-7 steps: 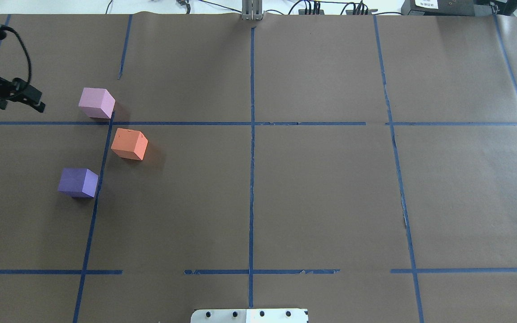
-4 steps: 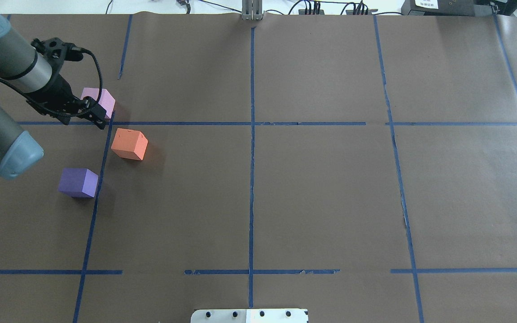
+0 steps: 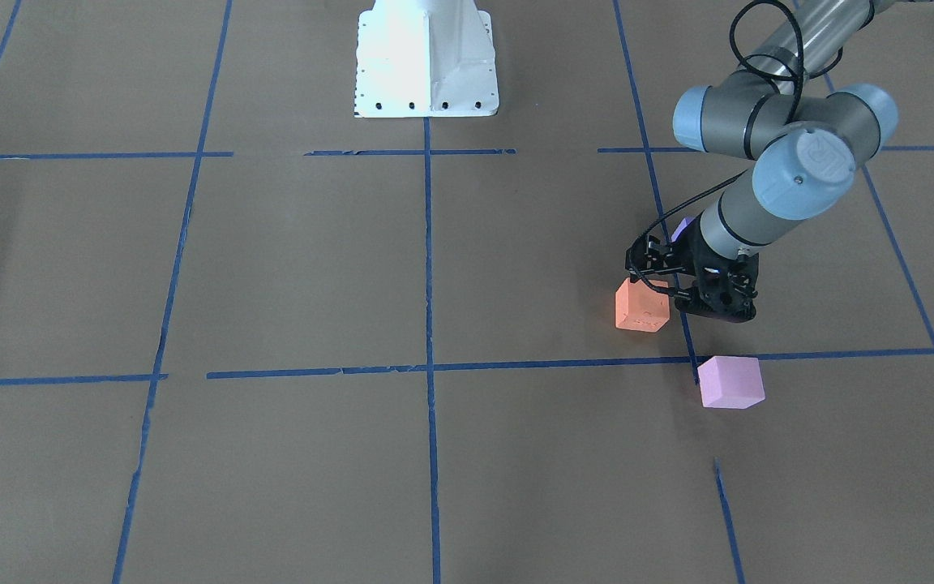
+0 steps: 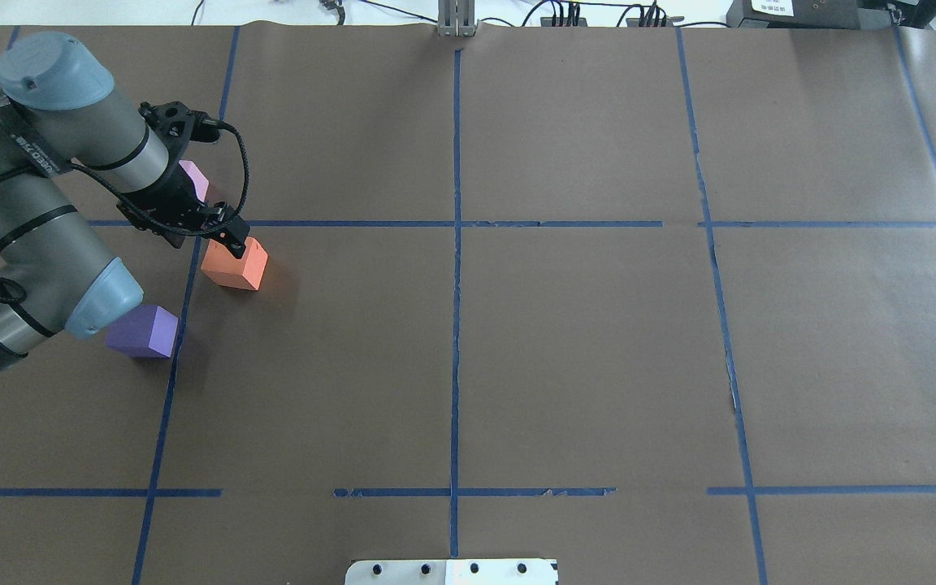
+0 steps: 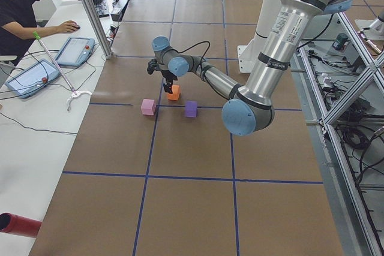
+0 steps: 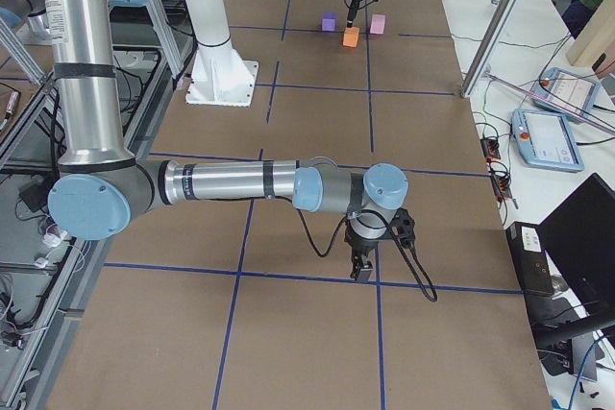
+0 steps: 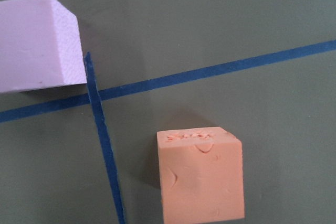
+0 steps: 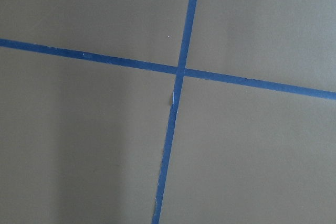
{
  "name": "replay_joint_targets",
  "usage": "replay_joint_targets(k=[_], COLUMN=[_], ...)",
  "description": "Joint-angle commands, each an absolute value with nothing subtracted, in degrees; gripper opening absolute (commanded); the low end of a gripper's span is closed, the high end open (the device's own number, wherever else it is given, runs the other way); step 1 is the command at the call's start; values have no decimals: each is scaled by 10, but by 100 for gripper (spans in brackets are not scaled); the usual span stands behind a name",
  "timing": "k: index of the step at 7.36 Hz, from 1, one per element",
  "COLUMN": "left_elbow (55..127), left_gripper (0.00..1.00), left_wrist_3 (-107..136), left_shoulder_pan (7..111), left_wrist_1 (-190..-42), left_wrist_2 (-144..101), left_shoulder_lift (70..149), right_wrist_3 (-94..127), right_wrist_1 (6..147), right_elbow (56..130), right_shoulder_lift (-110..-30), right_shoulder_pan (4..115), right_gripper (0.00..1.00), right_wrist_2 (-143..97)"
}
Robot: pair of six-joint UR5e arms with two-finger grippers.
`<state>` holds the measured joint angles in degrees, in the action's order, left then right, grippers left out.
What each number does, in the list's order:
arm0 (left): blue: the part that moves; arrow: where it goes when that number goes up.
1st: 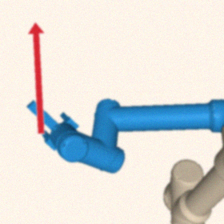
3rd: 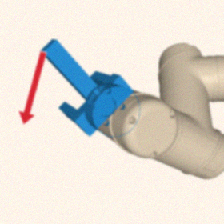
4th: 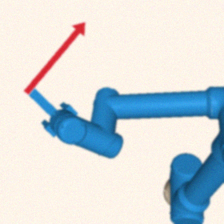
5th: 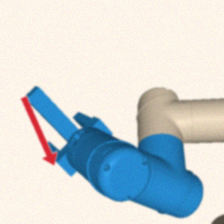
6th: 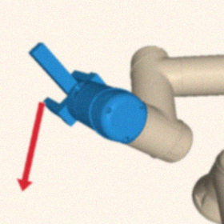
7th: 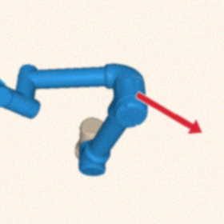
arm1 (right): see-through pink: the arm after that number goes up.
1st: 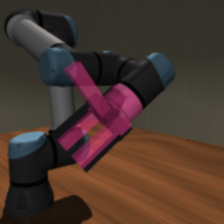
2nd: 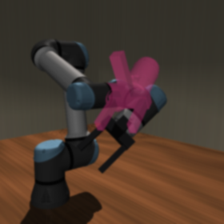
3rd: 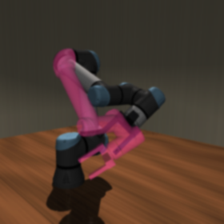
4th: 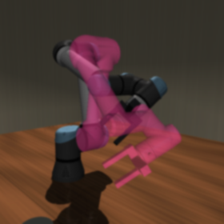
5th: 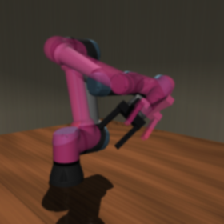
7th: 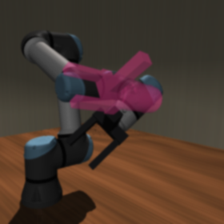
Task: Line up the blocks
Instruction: 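Move the left gripper down toward the orange cube, then grasp the orange cube with the left gripper and lift it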
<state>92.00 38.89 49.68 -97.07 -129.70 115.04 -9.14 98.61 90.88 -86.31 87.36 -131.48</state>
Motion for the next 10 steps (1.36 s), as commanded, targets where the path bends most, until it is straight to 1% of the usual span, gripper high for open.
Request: replay_joint_targets(k=[1,3,10], left_elbow=[914,904,856], left_gripper=[100,100,100], left_wrist_3=[436,475,478], left_shoulder_pan=[492,492,477], left_wrist_1=[-976,-986,-1030], left_wrist_2=[-1297,-1298,-1296], left_shoulder_lift=[1152,1154,1163], right_wrist_3=[-91,-91,-91], right_wrist_1=[986,986,986], right_elbow=[909,909,909], right_shoulder_lift=[-863,-863,-863], right_shoulder_pan=[874,874,874], right_gripper=[100,100,100], right_wrist_2=[-1315,-1315,-1315])
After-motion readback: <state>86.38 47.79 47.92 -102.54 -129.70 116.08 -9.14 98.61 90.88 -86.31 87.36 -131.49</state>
